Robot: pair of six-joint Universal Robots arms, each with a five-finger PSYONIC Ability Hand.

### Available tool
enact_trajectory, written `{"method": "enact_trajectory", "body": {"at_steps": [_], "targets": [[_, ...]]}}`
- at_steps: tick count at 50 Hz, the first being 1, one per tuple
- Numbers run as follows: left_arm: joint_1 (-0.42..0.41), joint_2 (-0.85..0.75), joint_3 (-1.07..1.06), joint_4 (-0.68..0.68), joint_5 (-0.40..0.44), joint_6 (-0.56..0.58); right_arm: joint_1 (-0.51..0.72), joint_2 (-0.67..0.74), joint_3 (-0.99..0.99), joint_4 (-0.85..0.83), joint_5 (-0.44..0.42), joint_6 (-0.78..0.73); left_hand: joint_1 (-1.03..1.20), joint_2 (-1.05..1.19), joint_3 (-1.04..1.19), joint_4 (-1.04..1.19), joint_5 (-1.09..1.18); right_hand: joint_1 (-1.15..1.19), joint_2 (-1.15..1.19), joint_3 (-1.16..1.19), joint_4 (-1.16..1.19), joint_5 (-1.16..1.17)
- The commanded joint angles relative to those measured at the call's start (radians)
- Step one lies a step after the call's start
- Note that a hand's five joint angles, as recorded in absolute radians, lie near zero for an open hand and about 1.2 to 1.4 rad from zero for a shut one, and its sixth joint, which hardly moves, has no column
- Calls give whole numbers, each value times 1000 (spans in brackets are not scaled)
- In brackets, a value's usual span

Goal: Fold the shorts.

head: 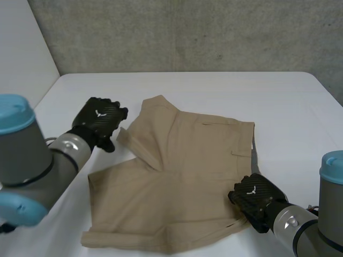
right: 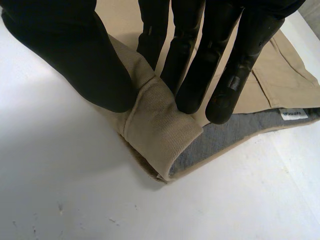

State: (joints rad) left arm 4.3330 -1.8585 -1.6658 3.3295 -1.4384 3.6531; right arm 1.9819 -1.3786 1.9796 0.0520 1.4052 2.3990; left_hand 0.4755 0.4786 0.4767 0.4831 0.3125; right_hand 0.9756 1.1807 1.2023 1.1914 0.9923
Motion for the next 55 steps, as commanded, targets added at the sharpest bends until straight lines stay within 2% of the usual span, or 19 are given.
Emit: {"method": "enact_trajectory", "body": {"at_steps": [1, 5, 12, 16, 17, 20, 21, 24, 25, 29, 33, 38, 39, 40, 41, 42, 47, 50, 55], "targets": [[19, -260, 199, 7, 49, -21, 2, 6, 11, -35, 1, 8, 93, 90, 92, 86, 82, 421, 216, 194, 205, 229], [20, -343, 265, 13, 46, -19, 2, 13, 15, -50, 1, 12, 99, 96, 98, 92, 88, 421, 216, 194, 205, 229], [17, -471, 391, 1, 46, -18, 2, 27, 15, -63, 3, 12, 322, 319, 321, 314, 310, 421, 216, 194, 205, 229], [13, -499, 413, -1, 27, -16, 2, 27, 16, -72, 3, 14, 831, 828, 830, 824, 820, 421, 216, 194, 205, 229], [13, -499, 414, 2, 1, -16, 0, 27, 16, -72, 3, 14, 920, 917, 919, 912, 908, 421, 216, 194, 205, 229], [7, -499, 414, 5, -60, -13, 0, 27, 18, -72, 3, 14, 921, 918, 920, 913, 909, 421, 216, 194, 205, 229], [4, -495, 411, 7, -113, -8, 0, 27, 16, -73, 3, 14, 921, 918, 920, 913, 909, 421, 216, 194, 205, 229], [-9, -485, 403, 4, -200, 10, 2, 27, 18, -72, 4, 14, 921, 918, 920, 913, 909, 421, 216, 194, 205, 229], [-22, -478, 397, 1, -255, 34, 2, 27, 18, -73, 3, 14, 921, 918, 920, 913, 909, 421, 216, 194, 205, 229], [-81, -449, 362, 5, -354, 111, 2, 27, 18, -73, 4, 15, 921, 918, 920, 913, 909, 421, 216, 194, 205, 229], [-105, -421, 319, 13, -367, 165, 2, 26, 18, -75, 3, 32, 921, 918, 920, 913, 909, 421, 216, 194, 205, 229], [-122, -410, 305, 12, -367, 171, 3, 26, 18, -75, 3, 40, 921, 918, 920, 913, 909, 421, 216, 194, 205, 229], [-127, -410, 305, 12, -366, 171, 3, 26, 18, -75, 3, 42, 918, 915, 917, 911, 907, 421, 216, 194, 205, 229], [-131, -409, 305, 12, -366, 171, 3, 26, 18, -77, 3, 42, 726, 723, 725, 719, 715, 421, 216, 194, 205, 229], [-139, -407, 304, 12, -366, 171, 3, 26, 19, -77, 3, 43, 312, 309, 311, 304, 300, 421, 216, 194, 205, 229], [-142, -404, 302, 12, -367, 171, 3, 26, 19, -78, 3, 45, 165, 162, 164, 158, 154, 421, 216, 194, 205, 229], [-141, -337, 281, 5, -378, 162, -2, 26, 18, -93, 3, 66, 26, 23, 25, 18, 14, 421, 216, 194, 205, 229], [-134, -254, 233, 1, -378, 134, -3, 26, 16, -104, 3, 80, 26, 23, 25, 18, 14, 421, 216, 194, 205, 229], [-134, -90, 137, -21, -370, 21, -3, 24, 11, -118, 3, 115, 23, 20, 22, 15, 11, 421, 216, 194, 205, 229]]}}
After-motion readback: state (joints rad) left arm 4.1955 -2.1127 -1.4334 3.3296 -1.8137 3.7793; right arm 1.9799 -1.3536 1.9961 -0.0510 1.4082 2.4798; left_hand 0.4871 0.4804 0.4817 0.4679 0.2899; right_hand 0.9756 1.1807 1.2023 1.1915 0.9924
